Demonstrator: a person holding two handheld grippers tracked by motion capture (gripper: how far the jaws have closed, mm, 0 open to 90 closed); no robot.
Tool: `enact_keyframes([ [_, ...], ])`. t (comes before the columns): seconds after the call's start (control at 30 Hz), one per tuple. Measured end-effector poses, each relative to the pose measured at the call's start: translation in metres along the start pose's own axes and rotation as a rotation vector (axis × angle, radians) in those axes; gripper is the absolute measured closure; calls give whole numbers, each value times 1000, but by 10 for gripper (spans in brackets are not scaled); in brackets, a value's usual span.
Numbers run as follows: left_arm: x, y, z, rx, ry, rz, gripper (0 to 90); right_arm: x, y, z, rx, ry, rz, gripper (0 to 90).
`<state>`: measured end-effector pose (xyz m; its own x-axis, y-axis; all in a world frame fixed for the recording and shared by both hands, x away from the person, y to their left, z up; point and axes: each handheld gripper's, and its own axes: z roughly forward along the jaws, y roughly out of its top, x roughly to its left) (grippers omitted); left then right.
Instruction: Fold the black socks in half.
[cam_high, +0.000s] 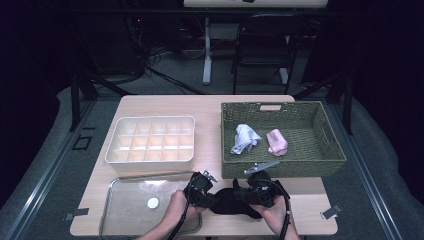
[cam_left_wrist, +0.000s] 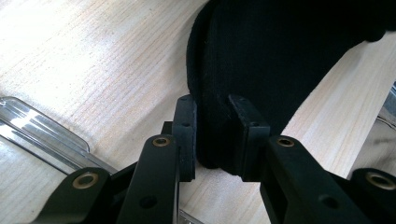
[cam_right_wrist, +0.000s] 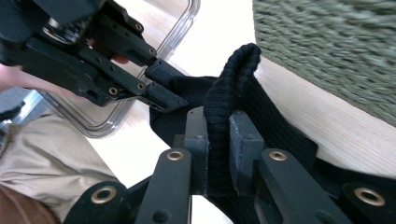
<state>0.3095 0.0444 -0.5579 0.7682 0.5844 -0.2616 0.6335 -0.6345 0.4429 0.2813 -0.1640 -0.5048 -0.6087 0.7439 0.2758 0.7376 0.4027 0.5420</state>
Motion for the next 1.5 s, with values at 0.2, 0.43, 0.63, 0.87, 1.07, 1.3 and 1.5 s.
enact_keyframes([
  [0.2, 2, -1, -3, -4, -5, -3, 686, 3, -1, 20, 48, -21, -14, 795],
  [0.43, -1, -2, -14, -9, 7, 29, 647, 3, -3, 21, 49, -25, -24, 795],
  [0.63, 10, -4, -7, 0, -34, -7, 737, 10, 0, 21, 34, -28, -45, 795],
  [0.87, 8, -3, -4, -6, -26, -6, 758, 17, 5, 33, 63, -26, -73, 795],
  [1.07, 8, -3, -4, -7, -15, -9, 757, 19, 4, 47, 87, -41, -71, 795],
  [1.3, 9, -3, -4, -7, -29, -10, 747, 21, 4, 48, 75, -33, -85, 792],
  [1.5, 9, -3, -5, 6, -27, -19, 690, 21, 4, 48, 59, 5, -85, 721],
])
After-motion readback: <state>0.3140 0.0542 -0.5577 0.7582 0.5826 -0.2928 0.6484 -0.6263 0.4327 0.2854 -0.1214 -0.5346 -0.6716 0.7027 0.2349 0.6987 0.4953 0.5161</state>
